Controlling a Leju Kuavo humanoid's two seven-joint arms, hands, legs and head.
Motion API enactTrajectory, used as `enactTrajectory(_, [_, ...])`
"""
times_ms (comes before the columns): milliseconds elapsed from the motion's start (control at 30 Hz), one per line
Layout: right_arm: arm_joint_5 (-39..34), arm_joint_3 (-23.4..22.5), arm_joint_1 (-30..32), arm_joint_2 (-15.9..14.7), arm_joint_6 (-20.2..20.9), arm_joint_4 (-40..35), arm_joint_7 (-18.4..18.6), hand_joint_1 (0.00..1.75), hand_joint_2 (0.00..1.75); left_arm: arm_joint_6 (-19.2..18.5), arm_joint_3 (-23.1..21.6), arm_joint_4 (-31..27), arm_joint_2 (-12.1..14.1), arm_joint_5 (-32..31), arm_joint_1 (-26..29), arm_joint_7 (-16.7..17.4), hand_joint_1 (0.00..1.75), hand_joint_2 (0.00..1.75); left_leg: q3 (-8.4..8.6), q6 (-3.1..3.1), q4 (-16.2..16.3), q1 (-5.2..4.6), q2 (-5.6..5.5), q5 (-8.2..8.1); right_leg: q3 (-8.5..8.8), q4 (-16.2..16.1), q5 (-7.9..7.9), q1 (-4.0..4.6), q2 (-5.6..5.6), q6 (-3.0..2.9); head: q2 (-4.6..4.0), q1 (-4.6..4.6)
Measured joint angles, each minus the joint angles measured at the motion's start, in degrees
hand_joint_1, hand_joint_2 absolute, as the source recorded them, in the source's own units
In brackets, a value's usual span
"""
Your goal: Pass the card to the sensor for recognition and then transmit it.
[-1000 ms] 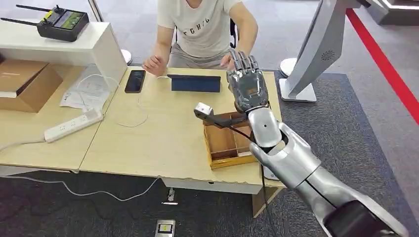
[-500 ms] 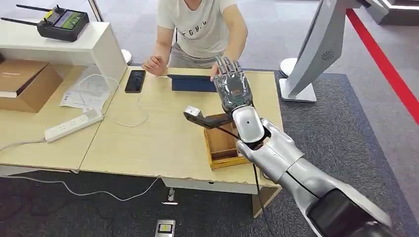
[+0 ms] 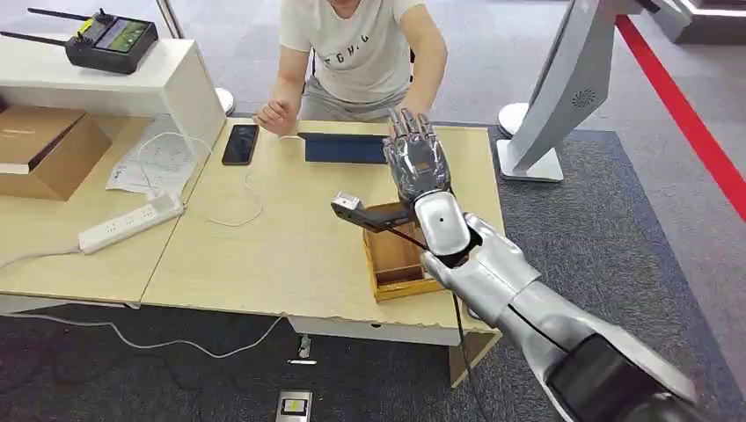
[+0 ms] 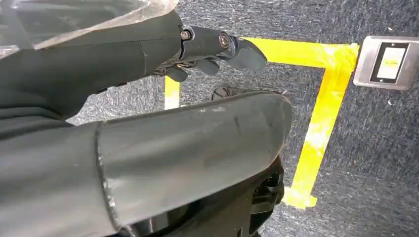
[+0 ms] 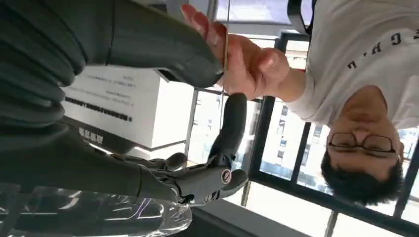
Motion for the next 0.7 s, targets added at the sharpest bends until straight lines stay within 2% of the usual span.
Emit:
enactTrajectory(367, [4.4, 1.1, -0.7, -1.3, -1.9, -0.2, -0.7, 0.00, 0.00, 0.0, 0.0, 0.0, 0.0, 0.1, 0.1, 0.2, 0.00, 0.00, 0.02, 0.00, 0.0, 0.00, -0.01, 0.00, 0.00, 0.0, 0.00, 0.00, 0.00, 0.00, 0.00, 0.00])
enactTrajectory(467, [4.5, 0.6, -0.9, -4.9, -0.1, -2.6, -0.7, 0.00, 0.00, -0.3, 0.0, 0.0, -0.1, 0.3, 0.3, 0.2, 0.00, 0.00, 0.04, 0.01, 0.1, -0.01, -0.02, 0.00, 0.02, -0.1, 0.01, -0.01, 0.00, 0.01, 0.00, -0.02])
enactTrajectory(533, [2.9, -0.3, -0.8, -8.4, 2.7, -4.4, -0.5, 0.00, 0.00, -0.5, 0.0, 0.0, -0.2, 0.4, 0.5, 0.2, 0.00, 0.00, 0.05, 0.03, 0.1, -0.02, -0.07, -0.01, 0.02, -0.1, 0.03, -0.01, -0.03, 0.04, 0.00, 0.00])
enactTrajectory(667, [-1.9, -4.2, 1.5, -18.1, 5.2, -7.9, 0.7, 0.00, 0.00, -0.7, 0.0, 0.0, -0.3, 1.3, 1.0, 1.1, 0.00, 0.00, 0.06, 0.11, 0.2, -0.06, -0.08, -0.07, 0.07, -0.3, 0.09, -0.04, -0.03, 0.13, 0.00, 0.02])
enactTrajectory(700, [-3.2, -5.4, 2.6, -20.7, 6.1, -8.9, 1.9, 0.00, 0.00, -0.7, 0.0, 0.0, -0.4, 1.4, 1.0, 1.2, 0.00, 0.00, 0.05, 0.14, 0.2, -0.06, -0.07, -0.09, 0.10, -0.3, 0.12, -0.05, -0.03, 0.18, 0.00, -0.02])
